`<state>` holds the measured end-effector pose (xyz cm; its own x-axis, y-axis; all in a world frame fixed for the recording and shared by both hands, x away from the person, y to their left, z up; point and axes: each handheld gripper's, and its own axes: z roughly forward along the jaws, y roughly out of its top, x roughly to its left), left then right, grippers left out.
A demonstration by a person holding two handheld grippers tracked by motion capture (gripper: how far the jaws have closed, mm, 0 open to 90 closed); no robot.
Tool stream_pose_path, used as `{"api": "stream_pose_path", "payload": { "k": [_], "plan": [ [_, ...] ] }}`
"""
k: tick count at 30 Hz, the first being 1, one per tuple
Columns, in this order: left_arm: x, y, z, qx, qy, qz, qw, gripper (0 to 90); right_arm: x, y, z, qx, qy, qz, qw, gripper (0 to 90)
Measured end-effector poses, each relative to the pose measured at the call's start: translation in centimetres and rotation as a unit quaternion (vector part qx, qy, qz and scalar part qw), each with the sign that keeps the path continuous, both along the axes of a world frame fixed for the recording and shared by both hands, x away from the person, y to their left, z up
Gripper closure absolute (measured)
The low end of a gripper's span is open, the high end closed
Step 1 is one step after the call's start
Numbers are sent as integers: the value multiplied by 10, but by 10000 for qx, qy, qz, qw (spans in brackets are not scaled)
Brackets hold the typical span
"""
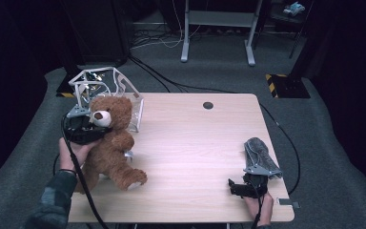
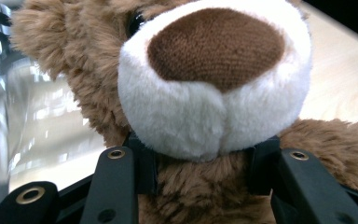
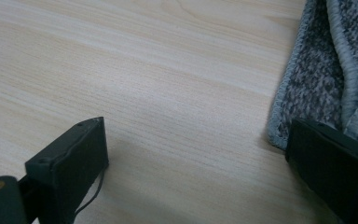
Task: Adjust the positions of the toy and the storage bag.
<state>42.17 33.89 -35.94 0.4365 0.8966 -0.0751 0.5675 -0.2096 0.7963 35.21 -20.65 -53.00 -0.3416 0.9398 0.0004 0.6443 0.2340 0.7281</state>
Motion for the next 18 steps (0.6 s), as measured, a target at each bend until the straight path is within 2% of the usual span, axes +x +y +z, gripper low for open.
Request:
{"api": "stream_pose_path", "payload": {
  "k": [3,5,9,11,12,14,16,17,18],
  "plan": [
    [3,8,-15,167,303,22,9994,567,0,0,0,-2,4,-8,10000,48],
    [6,15,-26,248,563,28,9981,566,0,0,0,-11,-1,-26,10000,46],
    [15,26,-53,149,998,139,9948,559,-1,0,0,-44,-10,-37,10000,42],
    [17,31,-58,83,1074,193,9940,555,-1,1,0,-51,-24,-45,10000,39],
    [19,33,-59,71,1171,209,9929,555,-1,1,0,-53,-24,-26,10000,36],
    [22,36,-61,107,1446,78,9894,548,-1,1,0,-50,-49,19,10000,36],
    [26,37,-67,57,1628,111,9866,535,-3,1,1,0,-51,-7,10000,36],
    [27,39,-70,82,1775,54,9841,531,-2,0,1,3,-92,58,9999,36],
    [28,39,-72,63,1799,87,9836,517,-3,0,1,3,-145,88,9999,37]
  ]
}}
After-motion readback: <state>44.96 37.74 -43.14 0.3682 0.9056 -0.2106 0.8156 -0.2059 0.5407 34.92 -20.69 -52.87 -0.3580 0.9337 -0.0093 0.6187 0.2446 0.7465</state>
